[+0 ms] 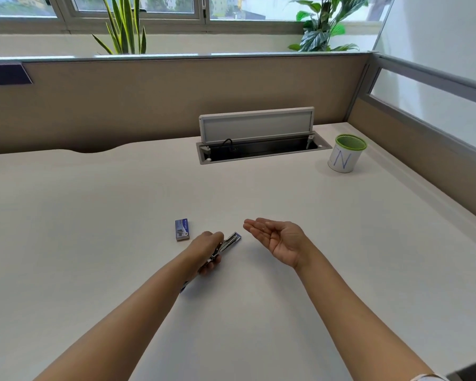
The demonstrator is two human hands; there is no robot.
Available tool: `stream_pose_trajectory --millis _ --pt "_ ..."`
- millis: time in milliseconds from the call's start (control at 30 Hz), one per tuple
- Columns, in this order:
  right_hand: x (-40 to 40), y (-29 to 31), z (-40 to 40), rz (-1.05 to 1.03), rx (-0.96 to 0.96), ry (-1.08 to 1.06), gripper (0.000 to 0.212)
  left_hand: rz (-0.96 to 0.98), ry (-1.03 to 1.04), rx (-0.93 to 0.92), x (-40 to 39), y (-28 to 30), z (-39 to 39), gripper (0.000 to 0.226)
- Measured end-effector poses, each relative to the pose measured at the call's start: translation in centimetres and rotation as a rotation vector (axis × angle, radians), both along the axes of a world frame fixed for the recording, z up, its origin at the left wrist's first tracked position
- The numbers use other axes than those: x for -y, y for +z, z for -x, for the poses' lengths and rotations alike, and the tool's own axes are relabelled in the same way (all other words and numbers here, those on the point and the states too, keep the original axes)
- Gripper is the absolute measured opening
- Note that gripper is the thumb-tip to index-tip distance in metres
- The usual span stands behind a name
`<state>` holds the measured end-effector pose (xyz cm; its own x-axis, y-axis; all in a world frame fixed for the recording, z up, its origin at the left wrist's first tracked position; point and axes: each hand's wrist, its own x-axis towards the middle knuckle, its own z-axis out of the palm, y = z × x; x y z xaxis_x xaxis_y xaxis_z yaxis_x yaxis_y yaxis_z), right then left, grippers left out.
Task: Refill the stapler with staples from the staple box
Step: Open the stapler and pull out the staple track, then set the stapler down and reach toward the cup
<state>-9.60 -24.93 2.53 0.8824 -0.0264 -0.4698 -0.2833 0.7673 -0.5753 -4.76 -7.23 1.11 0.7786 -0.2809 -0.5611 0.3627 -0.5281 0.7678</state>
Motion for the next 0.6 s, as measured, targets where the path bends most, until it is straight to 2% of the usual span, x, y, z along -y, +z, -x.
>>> stream_pose_trajectory --millis 167,367,600 --pt "-0.1 0.4 0.3 0.022 0.015 -0.008 0.038 -0.144 0.005 0.047 0.2 -0.7 -0.3 0.023" --pt "0.0 0.9 0.7 0.048 0.004 -0.02 0.037 -0.386 -0.078 0.227 0.1 -2.4 -0.7 0.027" --pt "0.2 1.1 0.8 0.168 -0.046 -0.028 0.043 -0.433 -0.1 0.323 0.3 -2.1 -0.8 0.023"
